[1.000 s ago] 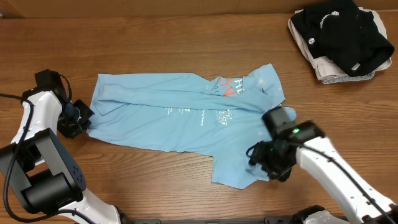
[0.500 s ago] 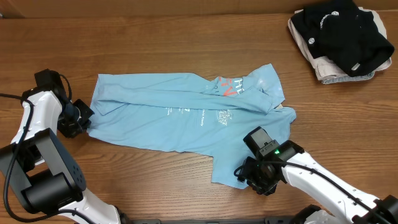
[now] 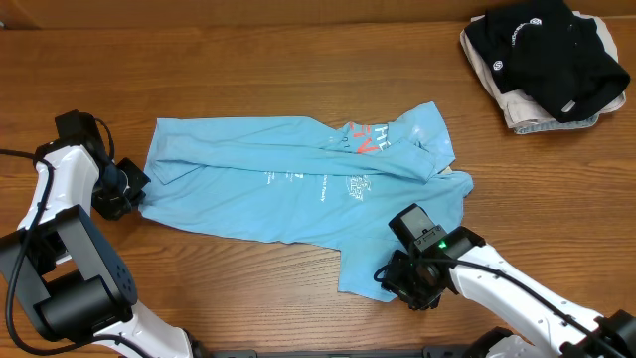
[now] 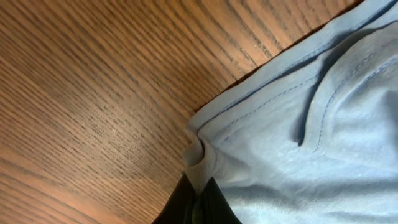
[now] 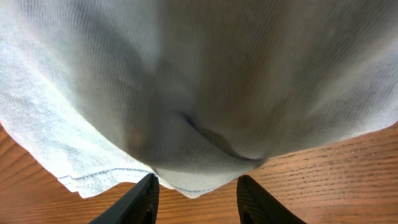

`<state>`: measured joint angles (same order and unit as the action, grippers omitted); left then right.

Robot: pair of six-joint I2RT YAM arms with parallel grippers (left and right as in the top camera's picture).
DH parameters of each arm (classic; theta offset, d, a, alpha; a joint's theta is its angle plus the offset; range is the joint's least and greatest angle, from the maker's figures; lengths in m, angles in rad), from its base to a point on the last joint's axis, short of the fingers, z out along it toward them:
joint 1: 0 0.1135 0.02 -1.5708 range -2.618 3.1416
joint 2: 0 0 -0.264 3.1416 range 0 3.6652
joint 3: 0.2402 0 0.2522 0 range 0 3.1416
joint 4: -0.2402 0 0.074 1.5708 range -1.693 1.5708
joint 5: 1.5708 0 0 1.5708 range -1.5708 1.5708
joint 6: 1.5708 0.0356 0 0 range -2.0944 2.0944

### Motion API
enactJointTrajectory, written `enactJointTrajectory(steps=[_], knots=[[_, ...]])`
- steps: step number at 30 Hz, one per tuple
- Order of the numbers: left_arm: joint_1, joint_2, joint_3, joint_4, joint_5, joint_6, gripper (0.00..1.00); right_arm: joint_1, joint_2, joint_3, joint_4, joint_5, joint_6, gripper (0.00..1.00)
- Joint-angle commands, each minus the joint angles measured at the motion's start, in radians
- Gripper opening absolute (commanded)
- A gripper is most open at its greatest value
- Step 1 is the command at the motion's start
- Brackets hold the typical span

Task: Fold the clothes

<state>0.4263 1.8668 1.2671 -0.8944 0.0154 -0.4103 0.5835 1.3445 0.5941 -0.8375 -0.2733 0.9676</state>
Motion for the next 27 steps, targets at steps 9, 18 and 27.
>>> enactJointTrajectory(steps=[9,18,27], knots=[[-0.003,0.004,0.012,0.009,0.003,0.021,0.04,0.005,0.215,-0.006,0.074,-0.013,-0.04,0.58],[0.003,-0.023,0.042,-0.048,0.0,0.06,0.04,-0.053,0.144,0.064,-0.101,0.002,-0.046,0.04],[0.003,-0.109,0.229,-0.195,0.0,0.149,0.04,-0.246,-0.122,0.362,-0.445,0.059,-0.207,0.04]])
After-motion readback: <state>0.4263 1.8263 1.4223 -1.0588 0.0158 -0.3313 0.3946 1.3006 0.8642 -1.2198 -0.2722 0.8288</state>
